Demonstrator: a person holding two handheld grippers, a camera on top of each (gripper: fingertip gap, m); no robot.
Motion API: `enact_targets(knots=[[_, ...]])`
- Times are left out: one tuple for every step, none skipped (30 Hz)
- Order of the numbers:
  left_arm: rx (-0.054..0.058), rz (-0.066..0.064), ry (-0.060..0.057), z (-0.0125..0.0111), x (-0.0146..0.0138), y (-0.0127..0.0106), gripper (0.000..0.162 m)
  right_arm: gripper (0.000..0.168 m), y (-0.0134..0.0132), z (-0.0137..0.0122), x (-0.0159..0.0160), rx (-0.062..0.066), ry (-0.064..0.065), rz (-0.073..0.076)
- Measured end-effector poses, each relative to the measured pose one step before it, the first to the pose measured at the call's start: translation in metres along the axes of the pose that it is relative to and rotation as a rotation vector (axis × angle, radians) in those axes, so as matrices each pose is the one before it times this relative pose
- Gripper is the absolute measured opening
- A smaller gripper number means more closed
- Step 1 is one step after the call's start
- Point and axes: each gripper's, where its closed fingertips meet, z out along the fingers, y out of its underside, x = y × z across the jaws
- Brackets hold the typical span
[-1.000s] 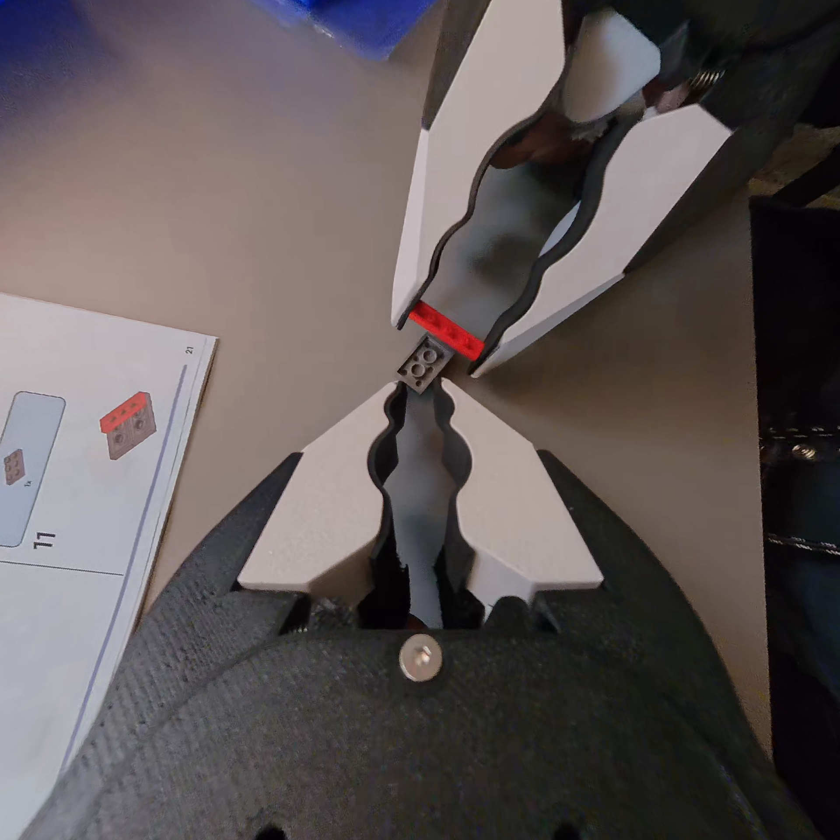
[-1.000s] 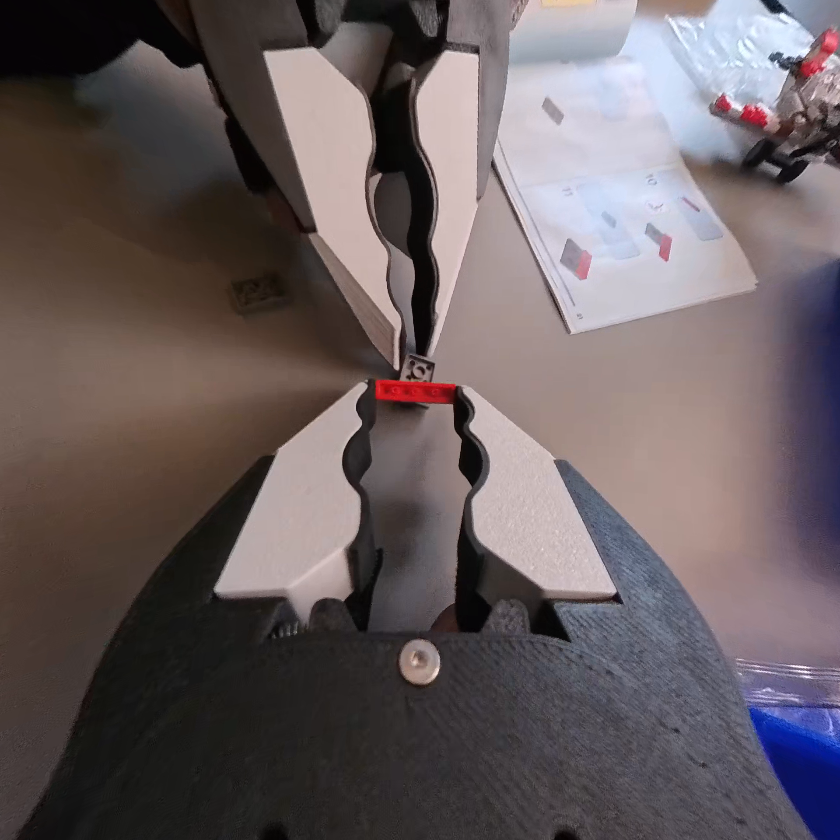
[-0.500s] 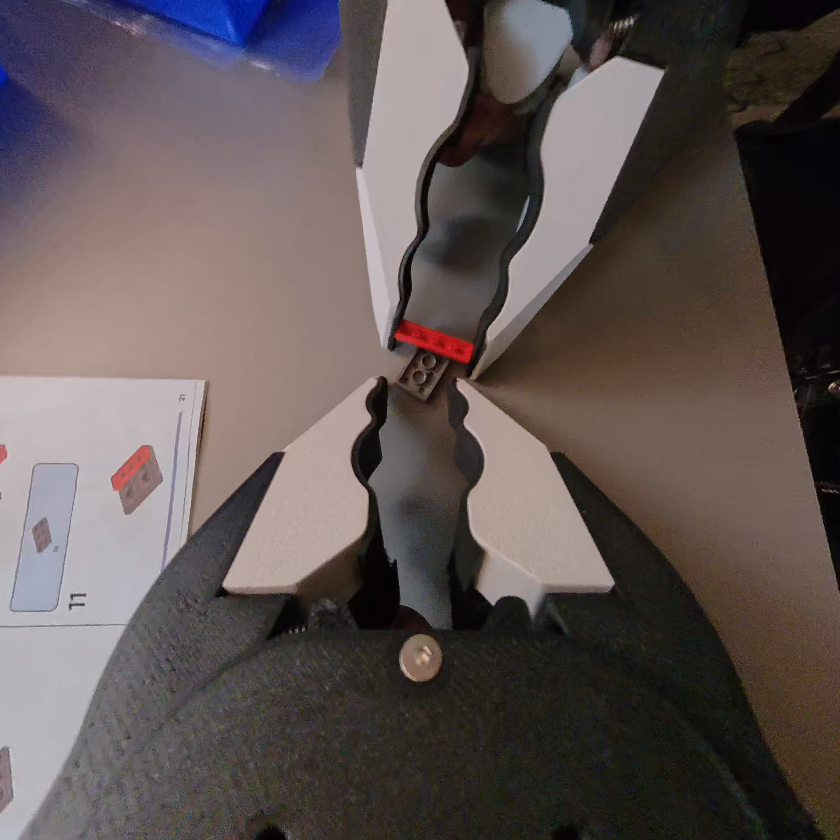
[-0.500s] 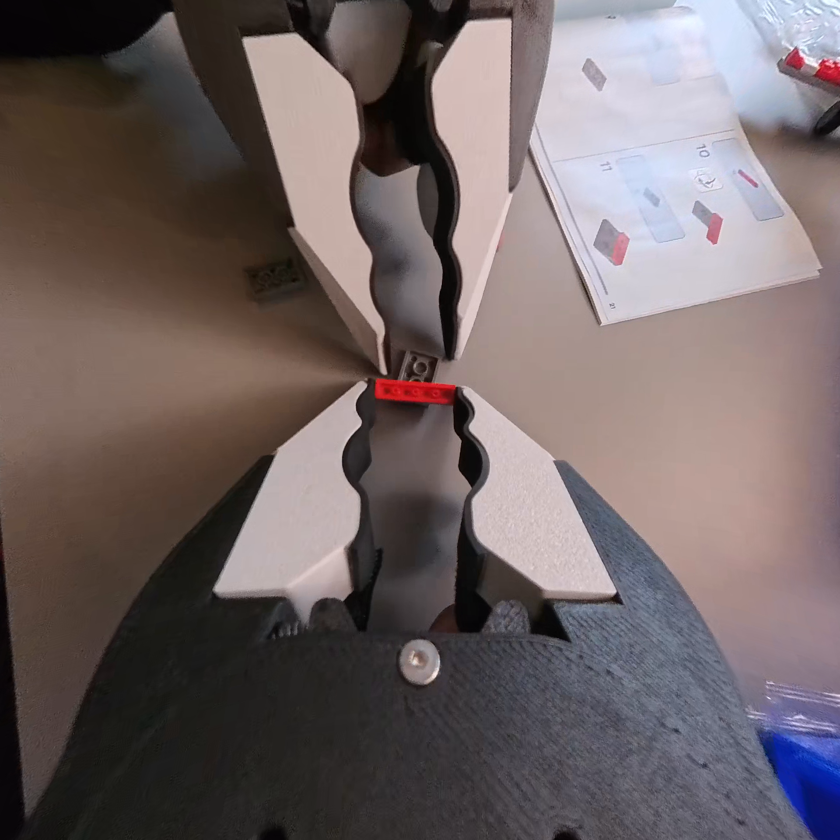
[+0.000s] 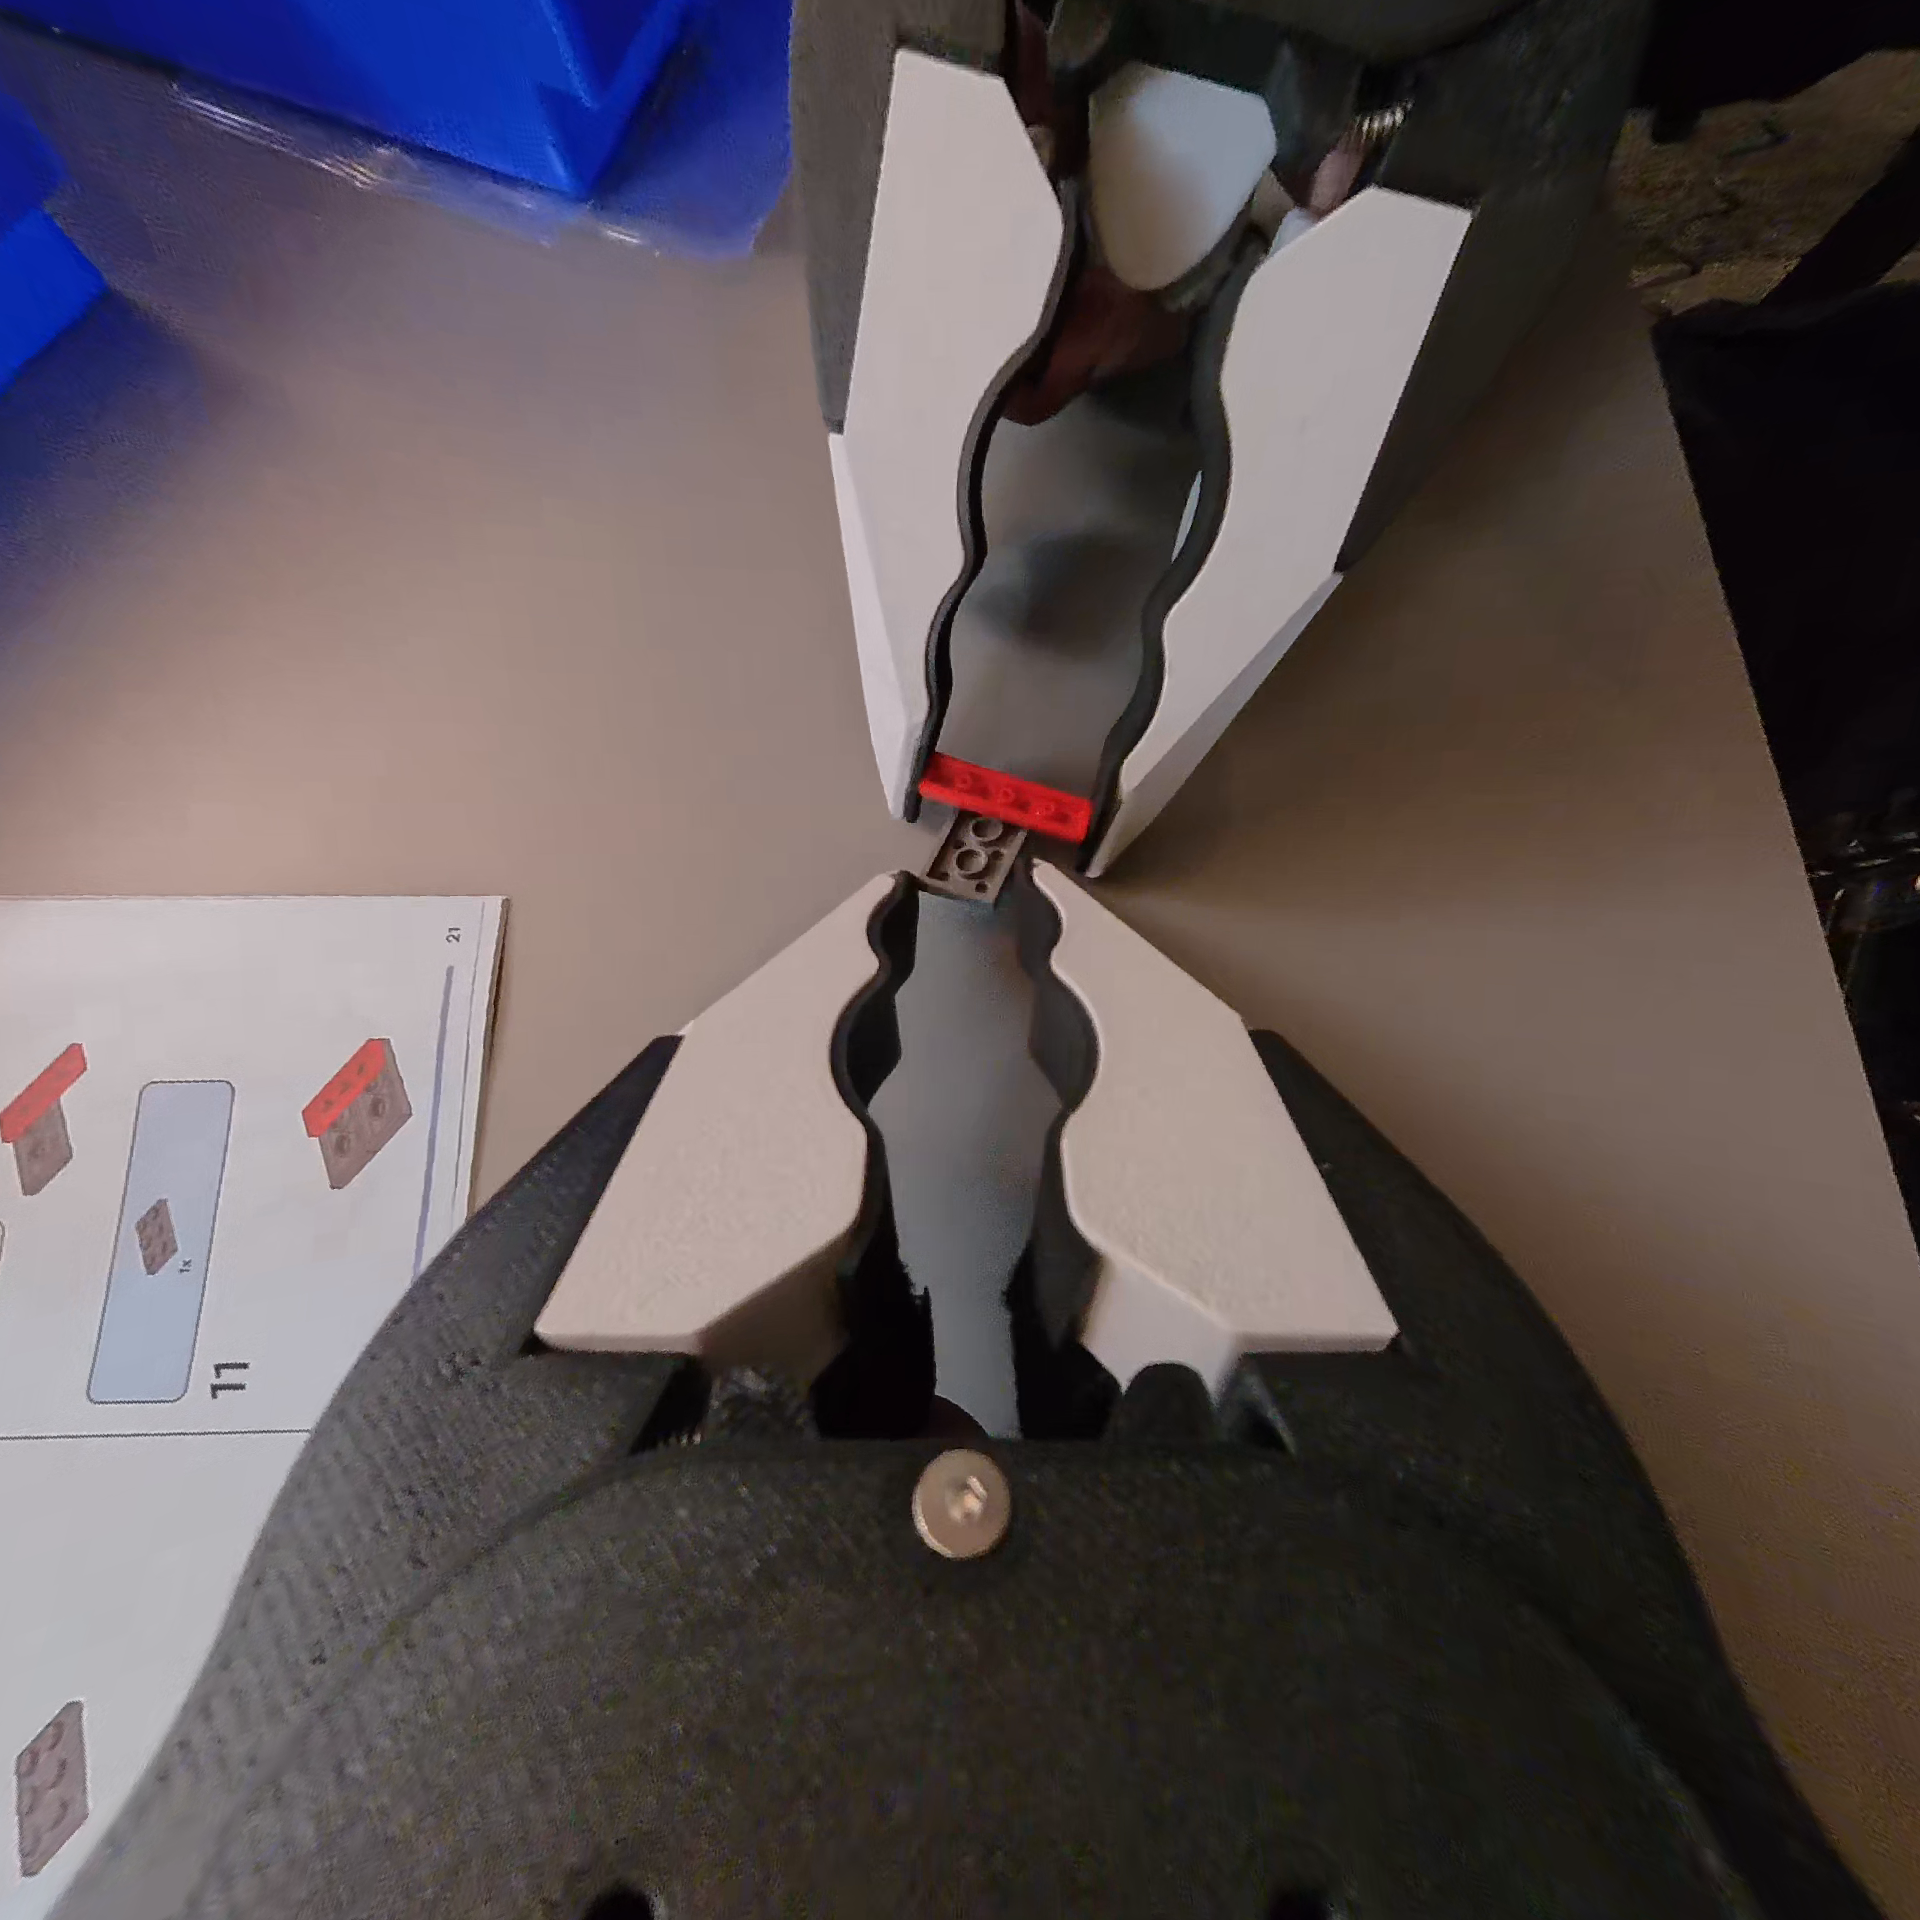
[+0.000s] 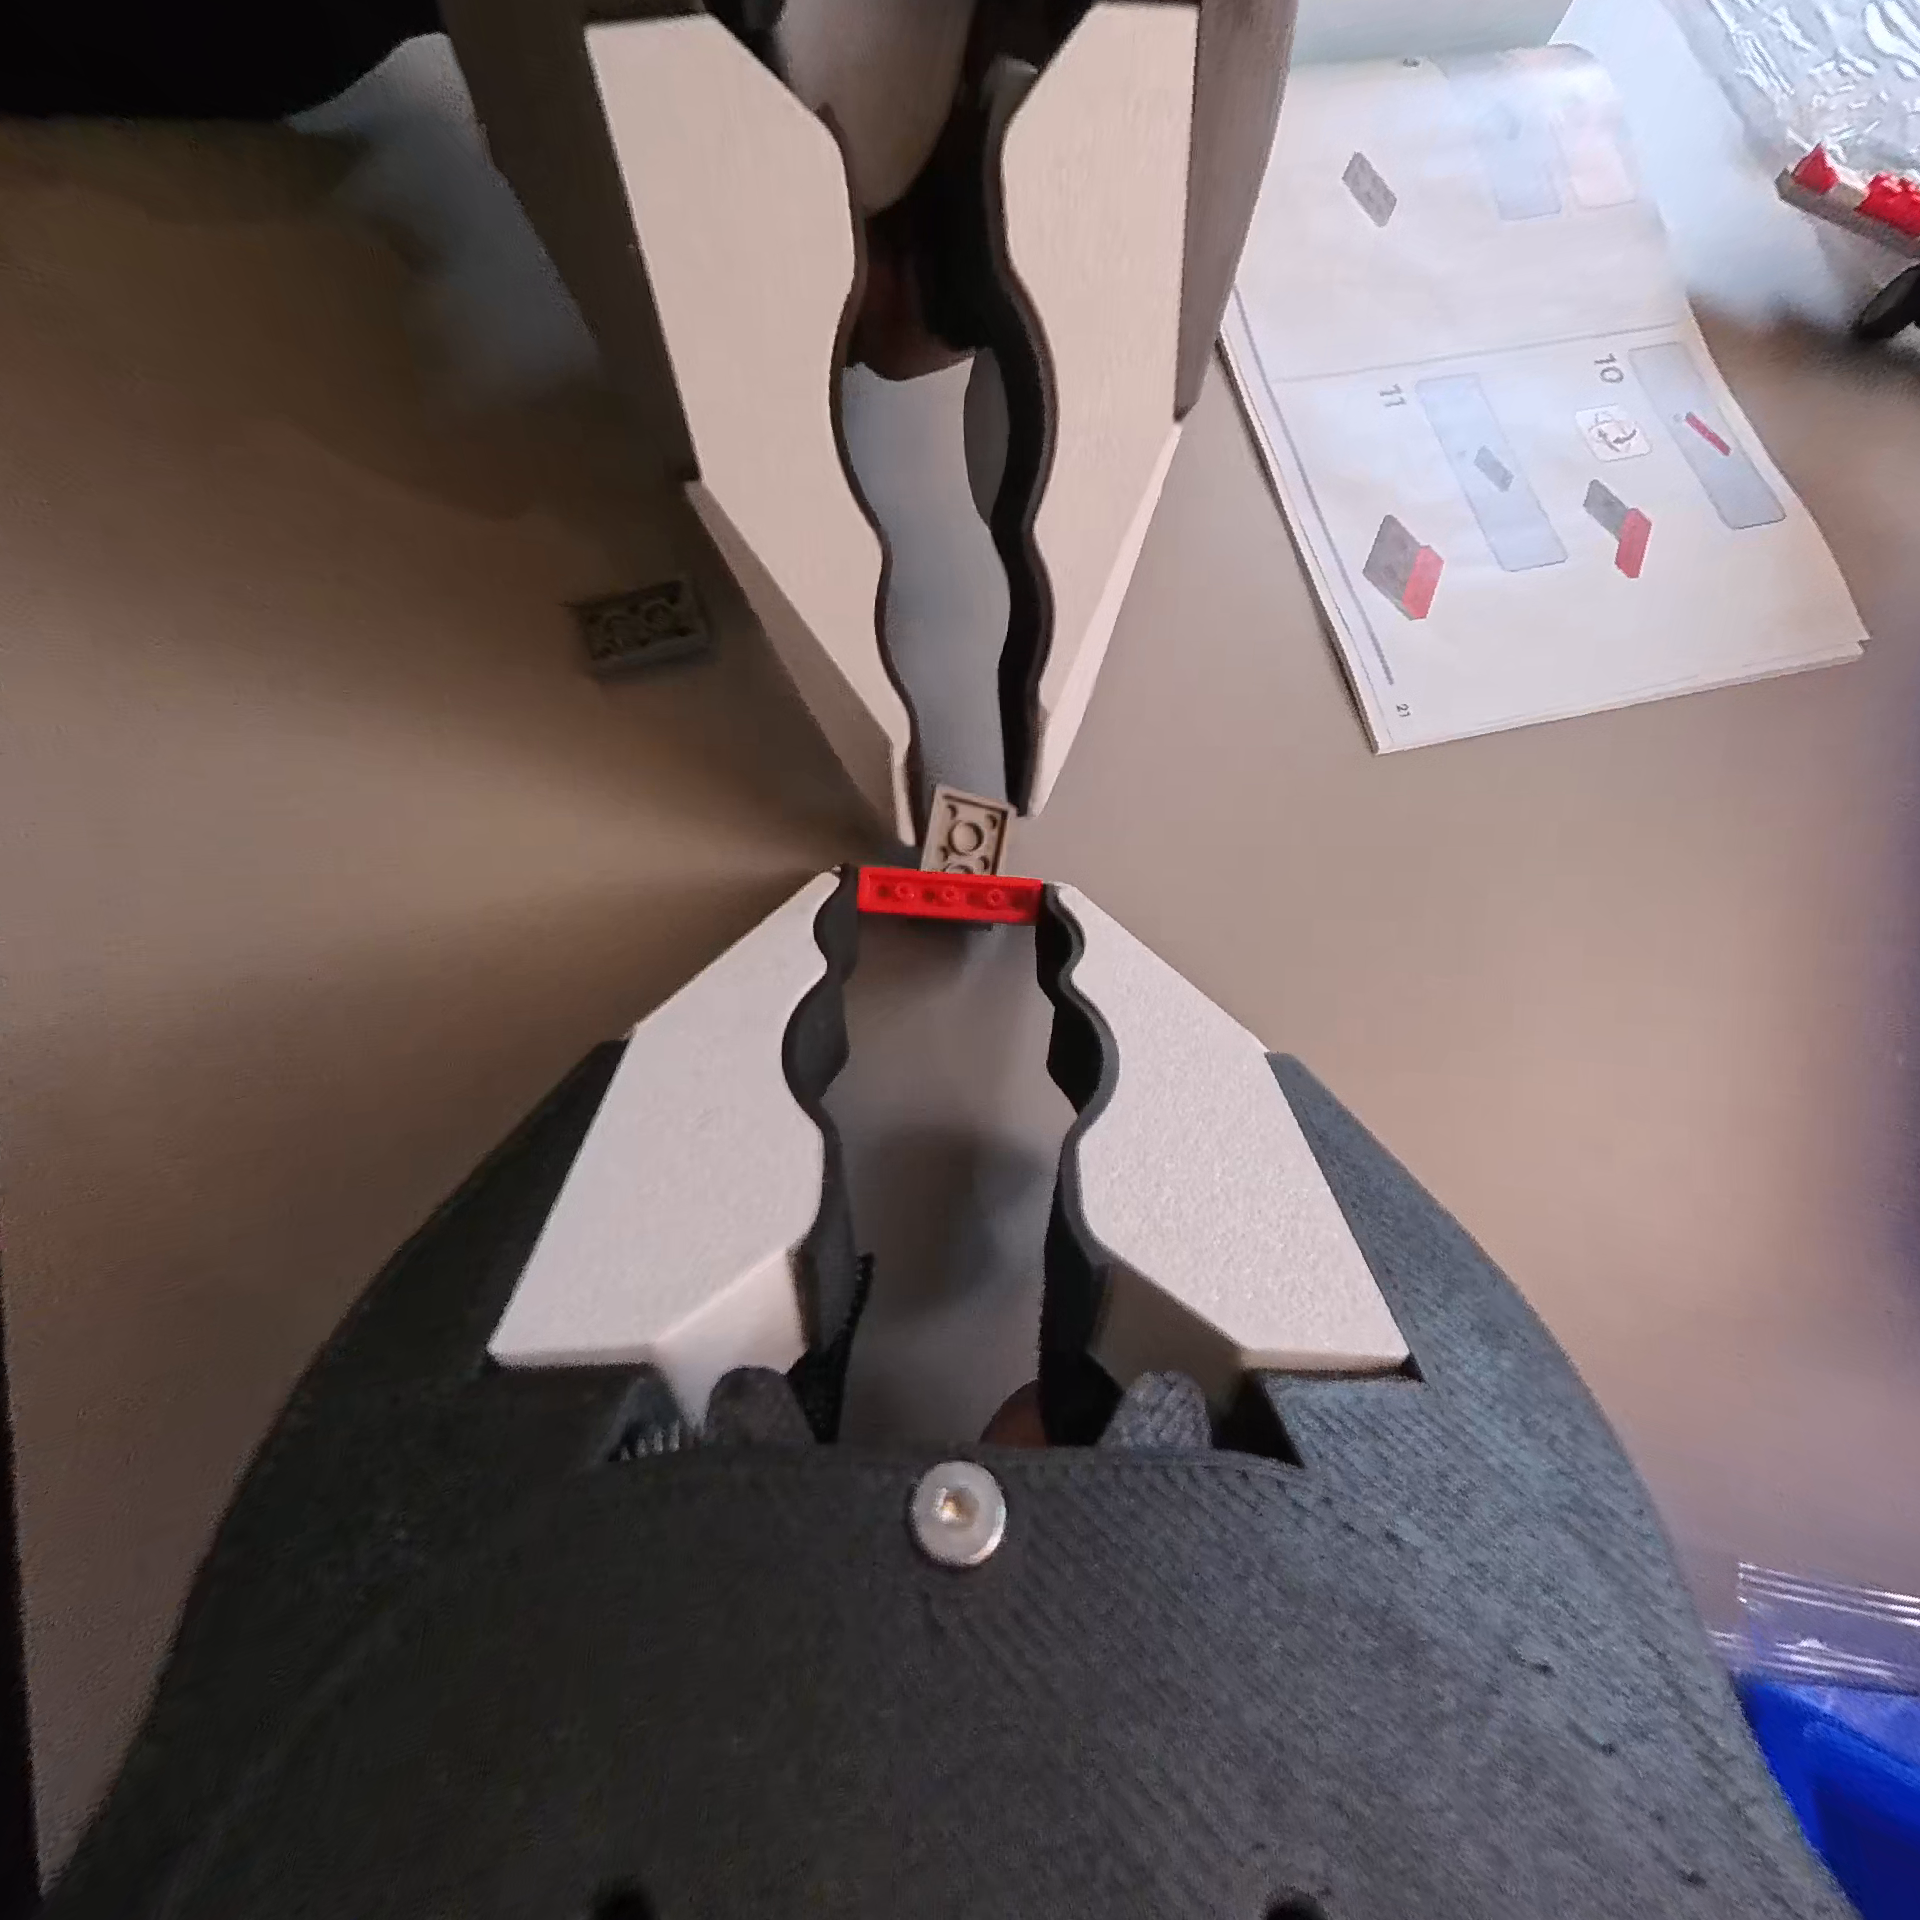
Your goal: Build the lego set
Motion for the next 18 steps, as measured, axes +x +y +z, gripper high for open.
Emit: enact_targets(knots=[[0.0038, 0.0002, -0.0027, -0.00073, -0.00042, -0.00067, 0.018, 0.035, -0.00015, -0.00016, -0.00064, 0.0013, -0.0030, -0.0038], [0.0037, -0.0011, -0.0035, -0.00071, -0.00067, -0.00055, 0.018, 0.035, 0.00001, -0.00006, -0.00068, 0.0003, -0.0045, -0.0022], [0.0028, -0.0009, -0.0011, -0.00055, -0.00035, -0.00022, 0.018, 0.035, 0.00004, -0.00001, -0.00039, -0.0002, -0.0035, 0.0000], [0.0001, -0.0007, 0.0006, -0.00010, -0.00013, 0.00023, 0.018, 0.035, 0.00008, -0.00001, -0.00015, -0.0004, -0.0025, 0.0014], [-0.0022, 0.0007, 0.0001, 0.00004, 0.00006, 0.00054, 0.018, 0.035, 0.00009, -0.00007, -0.00016, -0.0001, -0.0018, 0.0002], [-0.0013, 0.0025, 0.0000, 0.00005, 0.00024, 0.00032, 0.018, 0.035, 0.00000, -0.00001, -0.00024, -0.0001, -0.0015, -0.0011], [0.0019, 0.0011, 0.0008, 0.00002, 0.00034, -0.00043, 0.018, 0.035, 0.00002, -0.00007, -0.00029, 0.0002, -0.0007, -0.0015], [0.0036, -0.0008, 0.0004, -0.00032, 0.00018, -0.00092, 0.018, 0.035, -0.00020, -0.00007, -0.00025, 0.0013, -0.0005, -0.0016], [0.0033, -0.0006, -0.0012, -0.00055, -0.00011, -0.00068, 0.018, 0.035, -0.00055, -0.00030, 0.00000, 0.0038, -0.0002, 0.0002], [0.0042, -0.0006, -0.0012, -0.00082, -0.00029, -0.00076, 0.018, 0.035, -0.00088, -0.00067, 0.00003, 0.0075, -0.0007, 0.0018], [0.0068, -0.0014, -0.0005, -0.00097, -0.00032, -0.00095, 0.018, 0.035, -0.00103, -0.00080, 0.00016, 0.0096, -0.0018, 0.0036], [0.0079, -0.0018, 0.0002, -0.00102, -0.00031, -0.00114, 0.018, 0.035, -0.00122, -0.00099, 0.00010, 0.0108, -0.0035, 0.0041], [0.0073, -0.0007, 0.0001, -0.00073, -0.00026, -0.00096, 0.018, 0.035, -0.00132, -0.00101, 0.00010, 0.0118, -0.0032, 0.0046], [0.0081, 0.0008, -0.0014, -0.00065, -0.00024, -0.00124, 0.018, 0.035, -0.00097, -0.00088, 0.00005, 0.0094, -0.0048, 0.0062], [0.0088, 0.0011, -0.0017, -0.00046, -0.00026, -0.00148, 0.018, 0.035, -0.00120, -0.00090, -0.00012, 0.0103, -0.0058, 0.0051], [0.0087, 0.0012, -0.0017, -0.00039, -0.00026, -0.00141, 0.018, 0.035, -0.00160, -0.00106, 0.00009, 0.0133, -0.0049, 0.0054], [0.0082, 0.0034, -0.0024, -0.00033, -0.00030, -0.00130, 0.018, 0.035, -0.00172, -0.00136, 0.00007, 0.0156, -0.0056, 0.0072], [0.0079, 0.0069, -0.0044, -0.00028, -0.00042, -0.00120, 0.018, 0.035, -0.00201, -0.00164, 0.00050, 0.0180, -0.0054, 0.0112]])
